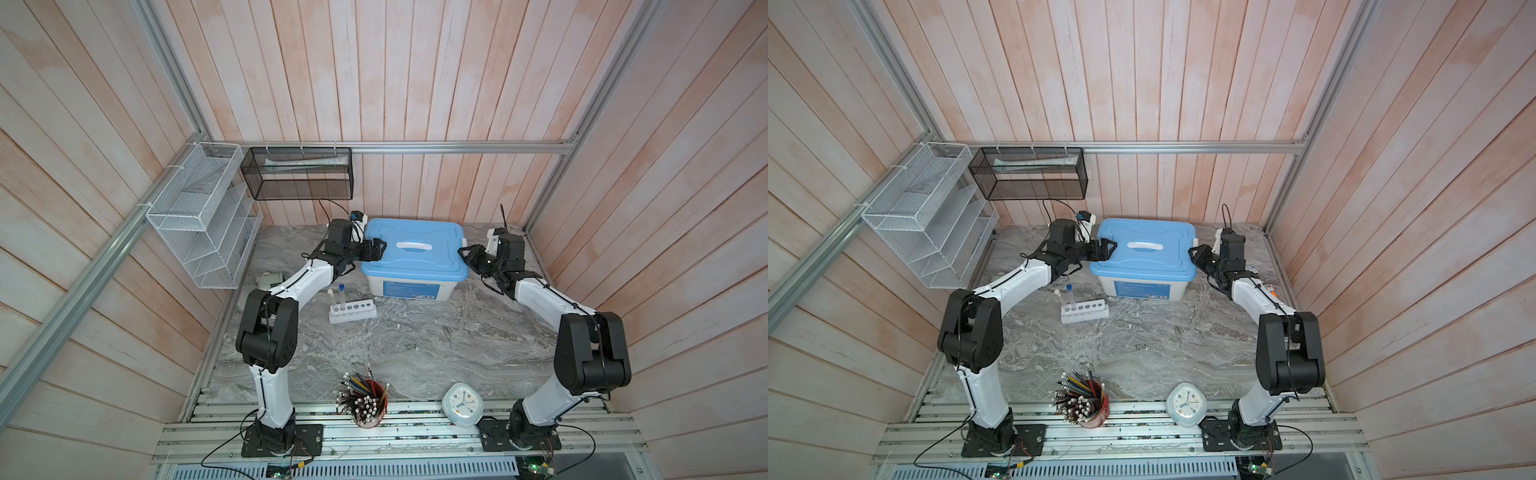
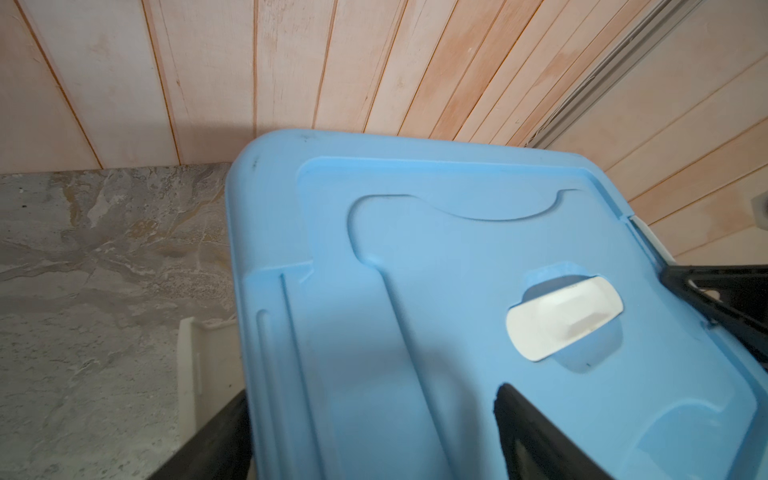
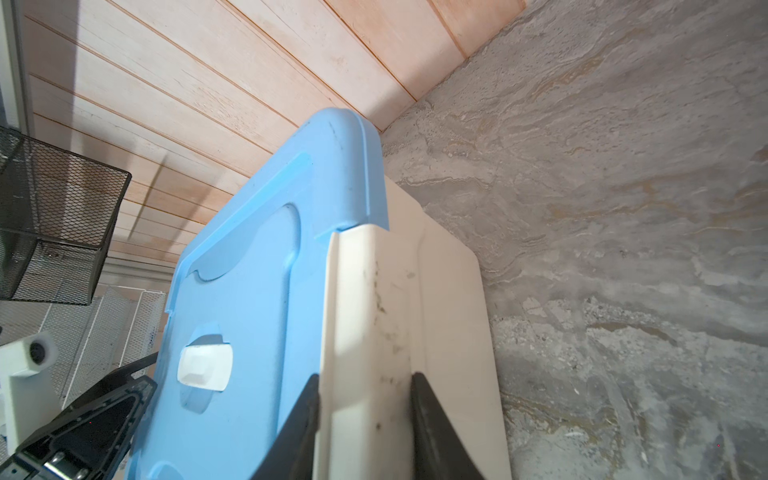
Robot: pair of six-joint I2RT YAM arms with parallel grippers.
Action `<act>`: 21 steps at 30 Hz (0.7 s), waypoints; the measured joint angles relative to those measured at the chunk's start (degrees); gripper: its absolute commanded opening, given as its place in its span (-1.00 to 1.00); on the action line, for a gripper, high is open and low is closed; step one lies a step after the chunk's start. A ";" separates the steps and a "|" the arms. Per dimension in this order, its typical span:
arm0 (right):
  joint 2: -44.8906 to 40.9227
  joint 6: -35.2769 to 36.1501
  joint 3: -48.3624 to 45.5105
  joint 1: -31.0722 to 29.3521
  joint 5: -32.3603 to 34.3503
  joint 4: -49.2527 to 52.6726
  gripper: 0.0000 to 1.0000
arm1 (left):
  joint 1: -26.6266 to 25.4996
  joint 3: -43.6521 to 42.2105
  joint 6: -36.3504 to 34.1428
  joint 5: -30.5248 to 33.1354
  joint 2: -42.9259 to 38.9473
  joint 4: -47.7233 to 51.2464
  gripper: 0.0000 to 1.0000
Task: Organize the chemistry lab equipment
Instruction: 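Slide the lidded tub farther from the robot with both grippers holding its edges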
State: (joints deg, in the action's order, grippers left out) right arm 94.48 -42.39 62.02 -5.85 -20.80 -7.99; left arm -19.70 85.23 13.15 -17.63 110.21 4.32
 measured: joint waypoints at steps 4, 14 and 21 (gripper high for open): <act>0.00 0.50 0.52 -0.02 0.28 0.96 -0.36 | -0.85 0.94 -2.71 2.58 -0.55 3.37 0.80; 0.00 2.01 2.12 0.42 3.26 3.08 -0.36 | -5.81 6.95 -9.68 12.68 -0.94 10.05 0.82; 0.00 2.89 3.32 -0.02 4.70 5.53 -0.36 | -10.71 9.05 -12.00 11.91 -0.48 9.42 0.83</act>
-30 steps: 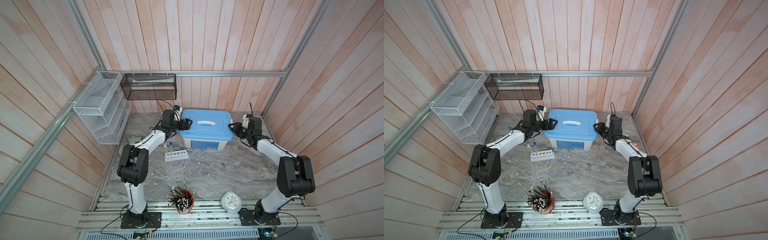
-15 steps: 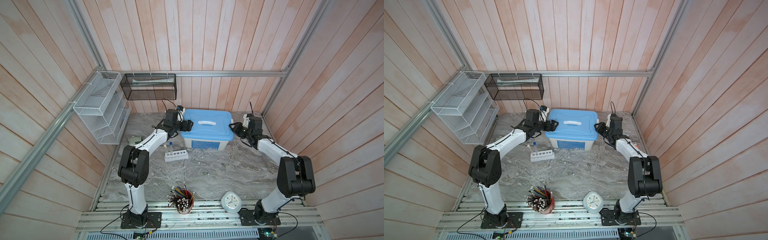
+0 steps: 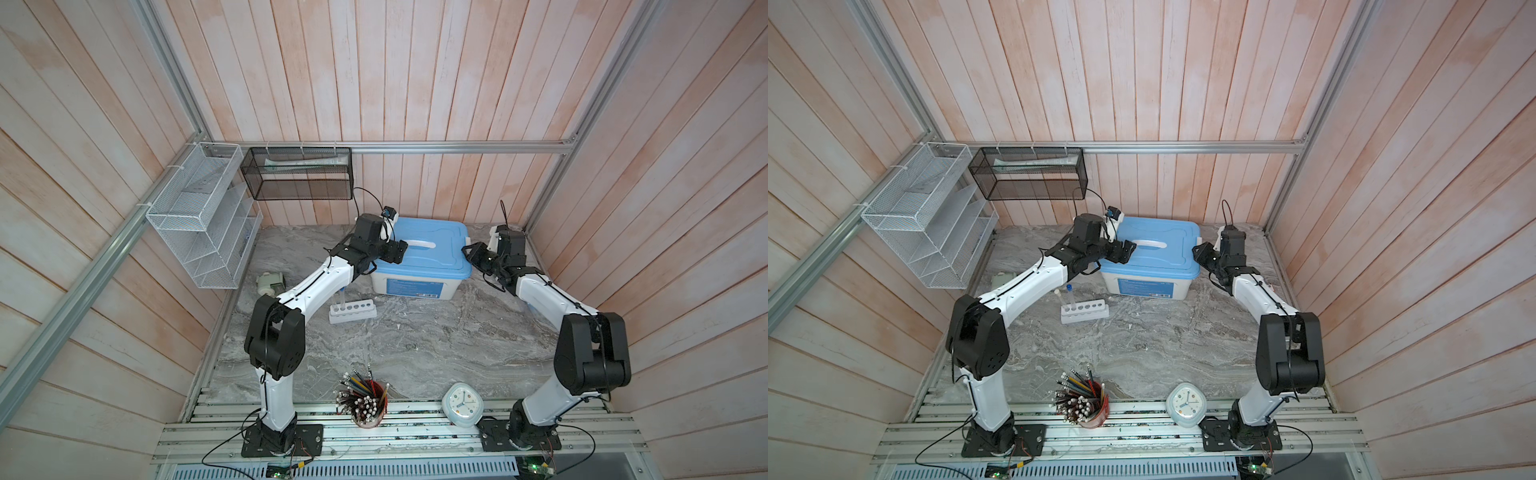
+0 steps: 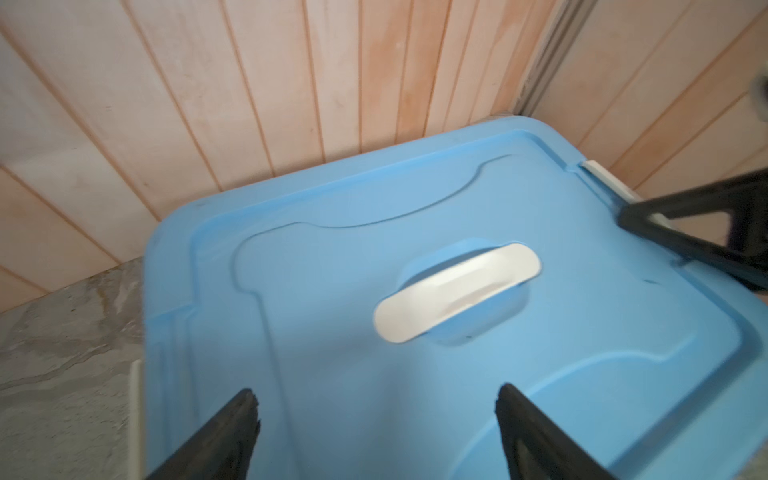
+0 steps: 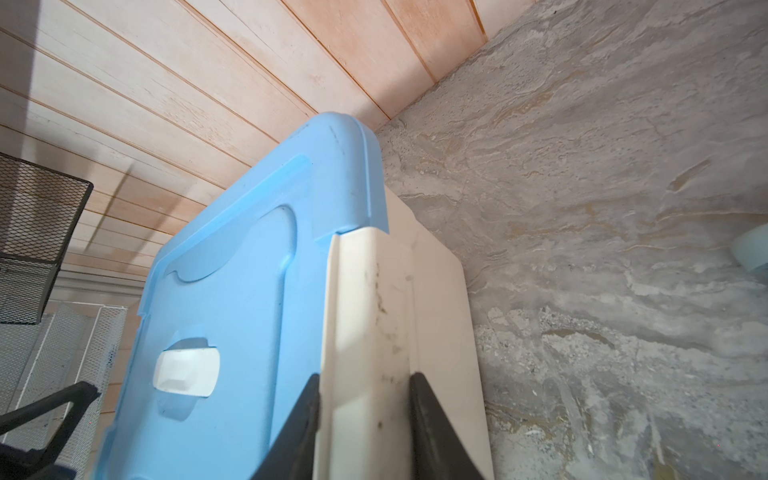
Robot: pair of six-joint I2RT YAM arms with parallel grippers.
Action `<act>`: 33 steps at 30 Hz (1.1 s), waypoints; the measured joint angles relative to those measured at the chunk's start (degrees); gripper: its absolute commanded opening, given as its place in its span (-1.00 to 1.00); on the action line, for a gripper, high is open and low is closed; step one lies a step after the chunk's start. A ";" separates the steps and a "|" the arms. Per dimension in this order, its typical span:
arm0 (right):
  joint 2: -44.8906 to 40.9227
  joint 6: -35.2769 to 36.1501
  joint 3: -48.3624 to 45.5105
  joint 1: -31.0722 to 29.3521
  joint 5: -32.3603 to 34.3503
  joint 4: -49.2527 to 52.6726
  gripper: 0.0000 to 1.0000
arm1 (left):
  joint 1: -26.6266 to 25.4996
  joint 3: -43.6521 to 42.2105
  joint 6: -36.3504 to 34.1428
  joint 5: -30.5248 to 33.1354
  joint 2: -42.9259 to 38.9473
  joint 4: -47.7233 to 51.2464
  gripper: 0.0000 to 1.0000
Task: Organize the chemistry lab equipment
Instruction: 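Slide the lidded tub farther from the robot with both grippers holding its edges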
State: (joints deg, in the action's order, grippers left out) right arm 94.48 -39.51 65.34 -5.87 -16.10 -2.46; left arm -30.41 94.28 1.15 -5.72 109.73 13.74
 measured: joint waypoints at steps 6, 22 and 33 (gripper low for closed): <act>0.02 0.63 0.50 -0.11 0.42 1.20 -0.37 | 0.72 -1.11 -0.74 0.02 0.02 -0.46 0.84; 0.46 4.79 5.90 0.00 2.01 8.90 -0.02 | 1.18 -2.14 -0.72 -1.55 1.09 -2.16 0.84; 2.95 8.31 11.21 0.83 1.90 13.14 -0.07 | 1.16 -2.82 -0.72 -1.81 1.40 -3.02 0.83</act>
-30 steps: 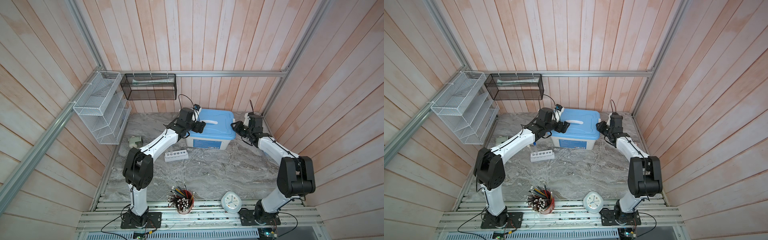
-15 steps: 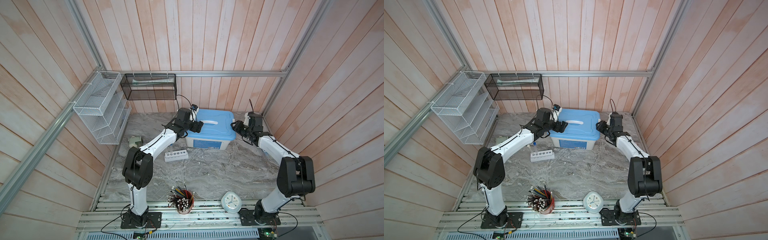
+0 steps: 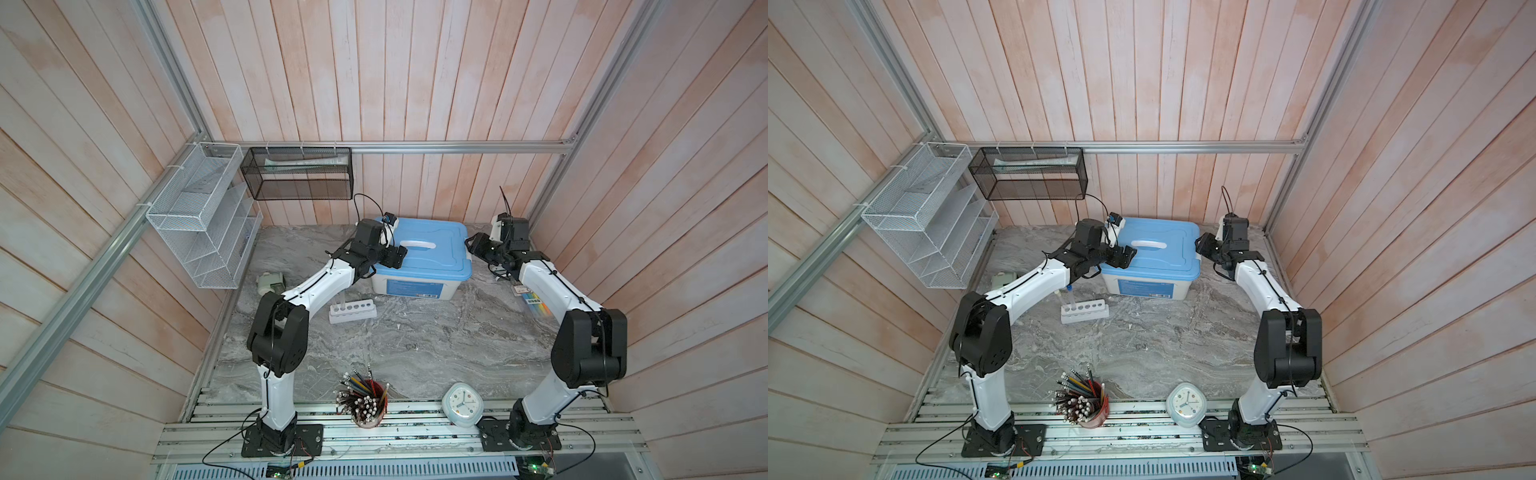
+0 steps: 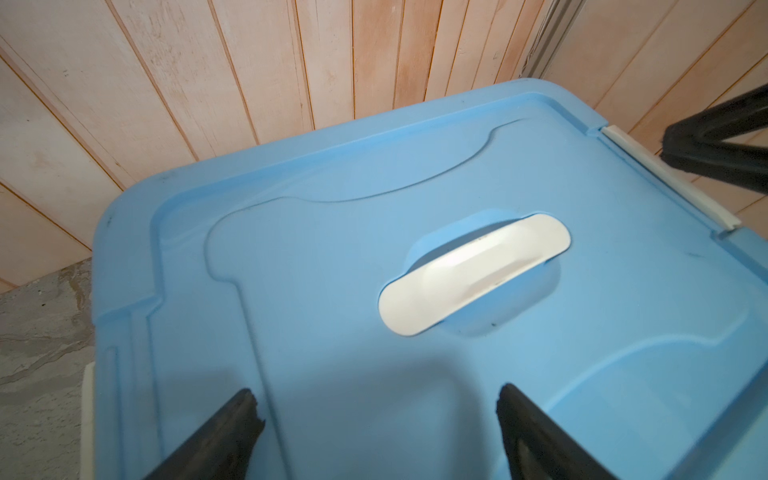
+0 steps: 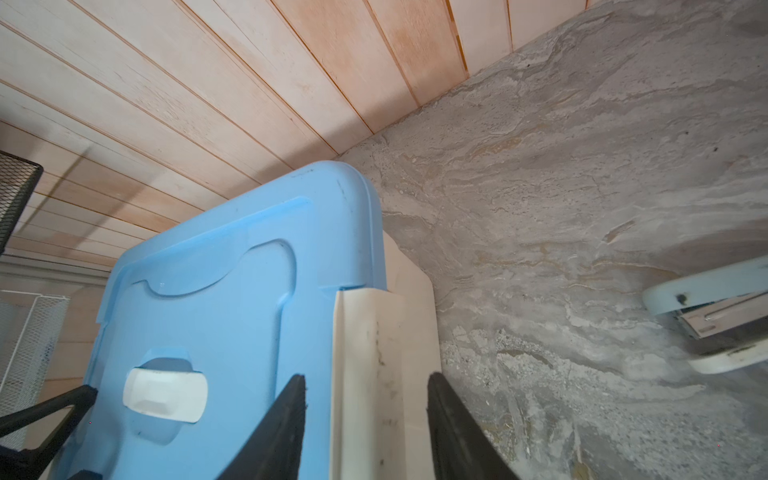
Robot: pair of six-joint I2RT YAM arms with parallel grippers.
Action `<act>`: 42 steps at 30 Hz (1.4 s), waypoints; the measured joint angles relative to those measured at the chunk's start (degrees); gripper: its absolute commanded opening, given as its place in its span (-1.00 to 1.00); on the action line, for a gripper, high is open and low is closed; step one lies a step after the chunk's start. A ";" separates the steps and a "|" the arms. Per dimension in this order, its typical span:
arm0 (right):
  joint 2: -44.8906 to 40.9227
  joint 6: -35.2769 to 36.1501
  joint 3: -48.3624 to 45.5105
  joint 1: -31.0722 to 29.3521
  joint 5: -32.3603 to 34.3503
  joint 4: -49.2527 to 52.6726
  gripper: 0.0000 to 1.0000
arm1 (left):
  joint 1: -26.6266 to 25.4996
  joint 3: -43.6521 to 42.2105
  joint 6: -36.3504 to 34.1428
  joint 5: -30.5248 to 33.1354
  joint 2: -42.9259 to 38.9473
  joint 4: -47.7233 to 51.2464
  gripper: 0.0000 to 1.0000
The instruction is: Organize the chemistry lab equipment
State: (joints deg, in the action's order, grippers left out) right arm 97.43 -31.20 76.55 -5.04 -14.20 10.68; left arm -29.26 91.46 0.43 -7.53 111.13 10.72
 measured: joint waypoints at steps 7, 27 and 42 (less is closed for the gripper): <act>1.07 1.57 1.22 -0.37 0.02 1.75 -0.24 | -0.02 0.00 0.02 -0.55 0.20 -0.35 0.84; 3.41 5.88 6.27 -4.44 9.27 6.47 -0.56 | 0.00 -1.31 0.20 -1.01 0.22 -2.93 0.84; 4.48 7.15 8.50 -7.34 16.52 8.70 -0.64 | 0.28 -2.49 0.24 -0.96 0.22 -5.46 0.84</act>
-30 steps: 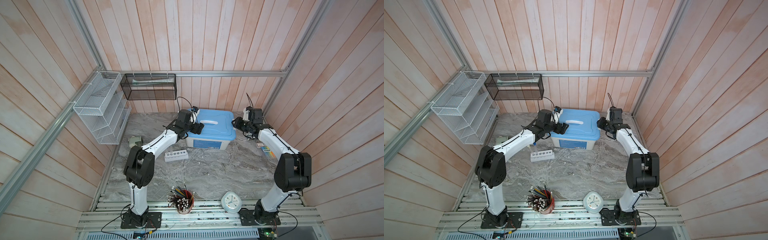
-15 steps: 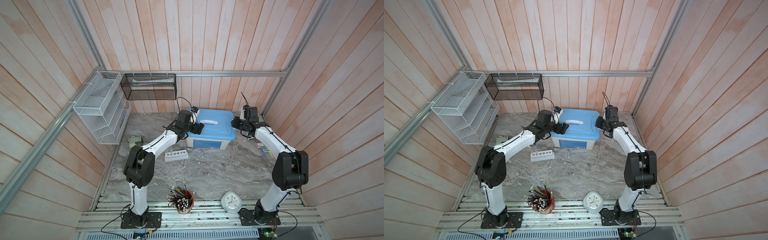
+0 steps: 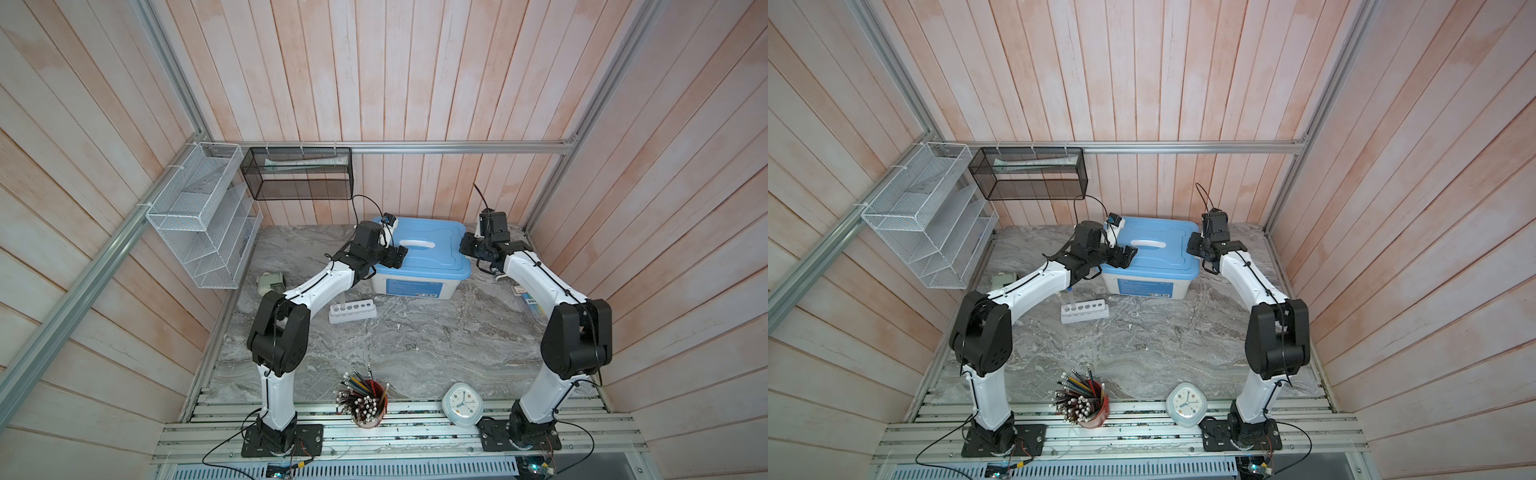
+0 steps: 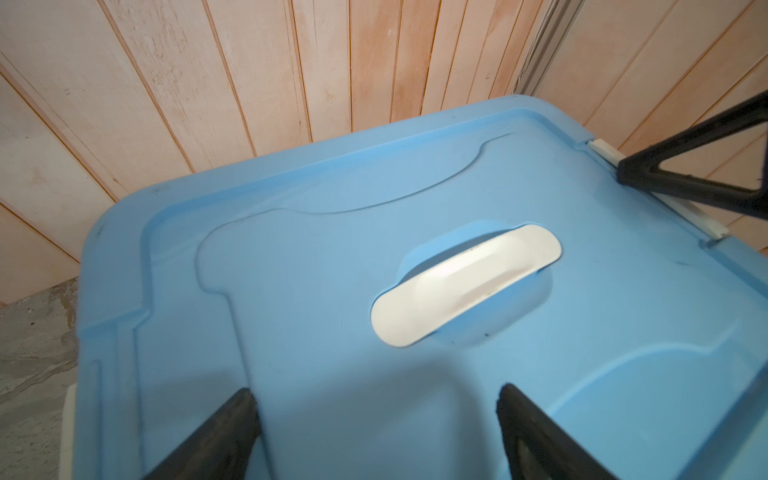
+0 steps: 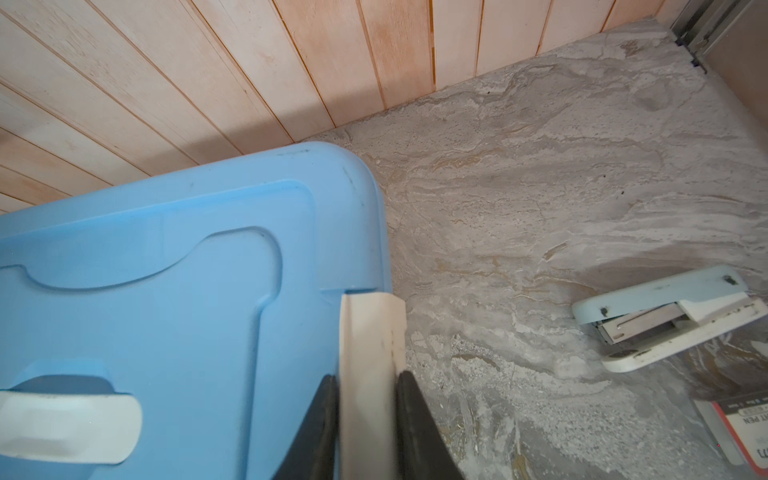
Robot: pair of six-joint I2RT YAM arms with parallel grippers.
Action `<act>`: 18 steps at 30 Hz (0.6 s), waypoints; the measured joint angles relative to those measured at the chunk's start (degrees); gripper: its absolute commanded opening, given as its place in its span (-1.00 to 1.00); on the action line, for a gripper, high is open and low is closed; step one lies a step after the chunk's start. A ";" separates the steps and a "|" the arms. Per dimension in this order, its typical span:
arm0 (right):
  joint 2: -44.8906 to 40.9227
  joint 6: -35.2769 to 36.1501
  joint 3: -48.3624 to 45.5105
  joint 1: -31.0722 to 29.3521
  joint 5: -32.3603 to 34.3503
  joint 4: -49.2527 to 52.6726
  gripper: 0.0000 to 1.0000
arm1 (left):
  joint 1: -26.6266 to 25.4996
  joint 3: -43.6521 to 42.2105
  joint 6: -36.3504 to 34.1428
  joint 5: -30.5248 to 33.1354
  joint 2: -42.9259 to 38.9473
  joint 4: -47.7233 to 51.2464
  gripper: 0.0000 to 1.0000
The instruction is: Organize the chemistry lab equipment
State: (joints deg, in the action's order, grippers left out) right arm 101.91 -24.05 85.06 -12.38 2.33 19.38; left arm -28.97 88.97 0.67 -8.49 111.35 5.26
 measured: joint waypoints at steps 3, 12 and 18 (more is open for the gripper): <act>0.24 0.09 0.48 -0.55 1.07 0.37 -0.64 | 0.15 -0.02 0.02 0.02 0.00 -0.09 0.84; 1.42 0.17 3.43 -0.85 1.73 3.32 -0.40 | 0.39 -0.07 0.37 -1.01 -0.85 0.52 0.87; 1.92 1.46 7.32 -1.60 1.86 4.79 -0.22 | 0.55 -1.75 1.79 -4.11 -5.79 0.66 0.91</act>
State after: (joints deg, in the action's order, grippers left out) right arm 103.83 -22.59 92.38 -13.98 4.19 24.16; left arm -28.42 87.22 2.46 -12.60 105.56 5.91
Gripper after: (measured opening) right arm 0.383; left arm 0.950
